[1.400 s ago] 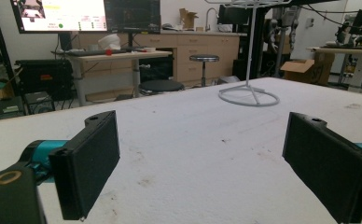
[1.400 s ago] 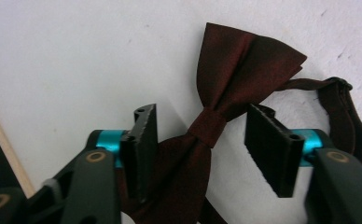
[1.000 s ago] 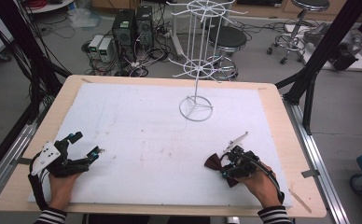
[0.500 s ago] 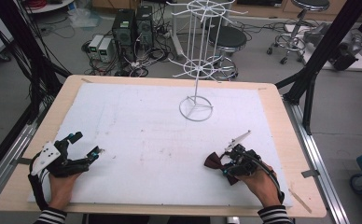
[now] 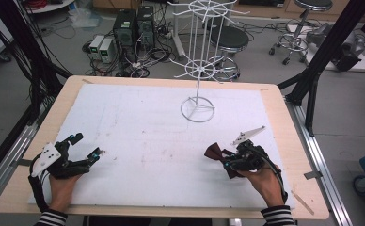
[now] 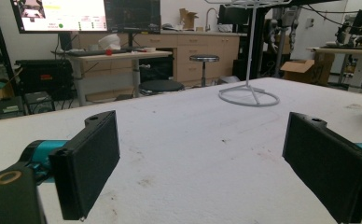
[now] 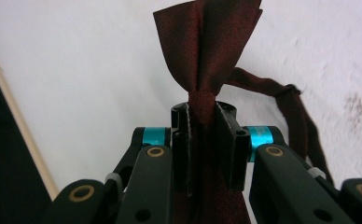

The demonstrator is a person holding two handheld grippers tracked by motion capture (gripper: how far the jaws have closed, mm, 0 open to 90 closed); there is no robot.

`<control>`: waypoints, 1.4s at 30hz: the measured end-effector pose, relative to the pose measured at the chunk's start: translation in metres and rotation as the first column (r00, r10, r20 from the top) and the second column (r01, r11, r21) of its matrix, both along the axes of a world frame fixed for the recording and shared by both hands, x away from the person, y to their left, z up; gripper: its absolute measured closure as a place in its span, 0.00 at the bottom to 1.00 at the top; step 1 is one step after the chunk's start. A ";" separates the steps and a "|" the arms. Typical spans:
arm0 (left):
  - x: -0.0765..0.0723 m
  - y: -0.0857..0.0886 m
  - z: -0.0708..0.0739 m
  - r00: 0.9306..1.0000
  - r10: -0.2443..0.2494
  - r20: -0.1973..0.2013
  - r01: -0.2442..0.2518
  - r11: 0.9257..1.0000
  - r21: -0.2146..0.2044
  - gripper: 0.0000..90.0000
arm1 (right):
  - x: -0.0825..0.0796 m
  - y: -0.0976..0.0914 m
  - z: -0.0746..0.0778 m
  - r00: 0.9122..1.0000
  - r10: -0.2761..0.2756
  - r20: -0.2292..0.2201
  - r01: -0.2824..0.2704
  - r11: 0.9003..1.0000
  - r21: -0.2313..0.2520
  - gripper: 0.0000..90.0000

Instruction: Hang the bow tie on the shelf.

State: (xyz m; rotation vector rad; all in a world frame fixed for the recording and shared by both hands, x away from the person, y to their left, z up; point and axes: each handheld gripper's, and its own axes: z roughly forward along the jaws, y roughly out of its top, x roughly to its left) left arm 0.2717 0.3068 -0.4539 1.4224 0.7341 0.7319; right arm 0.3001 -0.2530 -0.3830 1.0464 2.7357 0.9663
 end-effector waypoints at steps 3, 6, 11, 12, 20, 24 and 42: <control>0.000 0.000 0.000 1.000 0.000 0.000 0.000 1.000 -0.001 0.13 | 0.000 -0.003 0.007 0.999 -0.013 0.041 0.011 0.999 0.049 0.86; 0.000 0.000 0.000 1.000 0.000 0.000 0.000 1.000 0.000 0.13 | 0.000 -0.004 0.013 0.997 -0.030 0.077 0.023 0.996 0.091 0.86; 0.000 0.000 0.000 1.000 -0.002 -0.001 0.002 1.000 0.002 0.13 | 0.001 -0.007 0.023 0.988 -0.075 0.135 0.053 0.985 0.161 0.86; 0.000 0.000 0.000 1.000 -0.001 -0.002 0.001 1.000 0.000 0.13 | 0.001 -0.008 0.025 0.984 -0.085 0.159 0.056 0.982 0.180 0.86; 0.000 0.000 0.000 1.000 -0.001 -0.001 0.001 1.000 0.001 0.12 | 0.003 -0.015 0.044 0.943 -0.212 0.256 0.132 0.946 0.297 0.86; 0.000 0.000 0.000 1.000 -0.002 -0.001 0.002 1.000 0.002 0.13 | 0.005 -0.019 0.051 0.921 -0.272 0.278 0.169 0.923 0.345 0.86; 0.000 0.000 0.000 1.000 -0.001 -0.002 0.001 1.000 -0.001 0.13 | 0.023 -0.023 0.081 0.845 -0.388 0.367 0.237 0.888 0.394 0.86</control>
